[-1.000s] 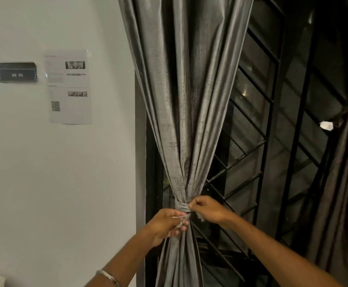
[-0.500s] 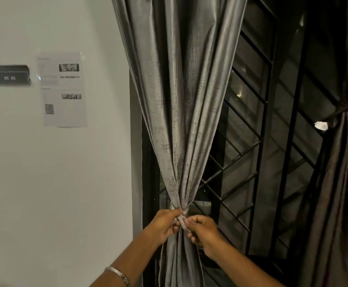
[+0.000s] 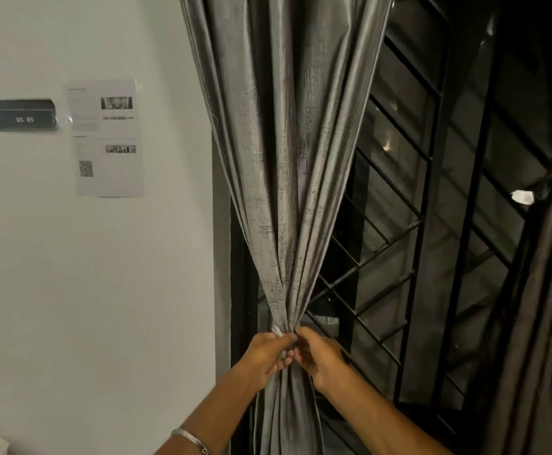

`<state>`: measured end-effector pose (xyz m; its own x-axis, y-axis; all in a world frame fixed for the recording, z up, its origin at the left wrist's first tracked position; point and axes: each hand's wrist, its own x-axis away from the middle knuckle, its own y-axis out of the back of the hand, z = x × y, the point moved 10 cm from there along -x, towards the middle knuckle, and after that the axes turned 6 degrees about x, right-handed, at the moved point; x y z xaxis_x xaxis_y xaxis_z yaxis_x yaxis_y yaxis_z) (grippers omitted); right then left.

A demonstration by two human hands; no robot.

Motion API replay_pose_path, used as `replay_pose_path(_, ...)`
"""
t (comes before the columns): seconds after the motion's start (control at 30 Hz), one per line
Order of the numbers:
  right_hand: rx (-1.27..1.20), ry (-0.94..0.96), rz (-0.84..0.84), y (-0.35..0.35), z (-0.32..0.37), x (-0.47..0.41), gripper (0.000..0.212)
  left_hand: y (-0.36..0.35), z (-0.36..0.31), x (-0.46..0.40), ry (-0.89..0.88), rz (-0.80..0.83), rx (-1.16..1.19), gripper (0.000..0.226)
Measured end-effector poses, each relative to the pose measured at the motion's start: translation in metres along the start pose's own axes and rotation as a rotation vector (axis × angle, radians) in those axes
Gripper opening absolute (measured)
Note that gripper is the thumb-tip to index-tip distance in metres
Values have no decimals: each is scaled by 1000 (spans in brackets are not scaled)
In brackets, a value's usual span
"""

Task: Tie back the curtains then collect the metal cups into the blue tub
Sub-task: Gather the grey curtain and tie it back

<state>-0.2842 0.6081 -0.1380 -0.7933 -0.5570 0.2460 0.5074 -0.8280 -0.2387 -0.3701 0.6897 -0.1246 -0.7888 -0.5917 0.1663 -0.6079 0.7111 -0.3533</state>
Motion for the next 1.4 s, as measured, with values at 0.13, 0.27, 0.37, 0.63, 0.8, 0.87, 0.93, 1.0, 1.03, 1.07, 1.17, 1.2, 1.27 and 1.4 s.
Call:
replay_pose_path(0.13,2,3,16,-8,1,5,23,-1,4,2,-24,-11,13,8)
replay_pose_path(0.27,-58,24,-82,-1,0,5,20,4,9,4,-77,-71,66,9)
replay_pose_path(0.37,-129,49,-139,1,-3,2,25,5,12,7,-114,-108,204,10)
replay_pose_path(0.63,-305,68,-96,-4,-18,6,34,8,21,16,-130,-129,436,13)
replay_pose_path(0.8,-406,29,-37,-12,-21,1,51,8,22,19,-107,-110,459,16)
replay_pose_path(0.87,-374,56,31,-20,-11,5,51,9,23,19,-107,-102,475,17)
replay_pose_path(0.93,-206,137,62,-24,3,15,42,11,24,18,-108,-81,516,18)
replay_pose_path(1.0,94,255,35,-25,14,25,35,10,23,17,-119,-27,558,21)
replay_pose_path(1.03,268,325,-5,-26,19,30,36,9,22,17,-127,-1,563,23)
replay_pose_path(1.07,436,405,-66,-25,24,36,40,8,23,17,-131,10,546,25)
replay_pose_path(1.17,760,795,-243,-26,45,65,42,8,23,17,-136,15,485,26)
replay_pose_path(1.2,838,916,-243,-31,49,72,35,9,23,17,-139,20,491,26)
replay_pose_path(1.27,1001,1038,-174,-37,49,74,26,10,20,20,-146,52,528,26)
replay_pose_path(1.4,1149,1099,-74,-39,60,68,25,18,24,20,-118,55,495,18)
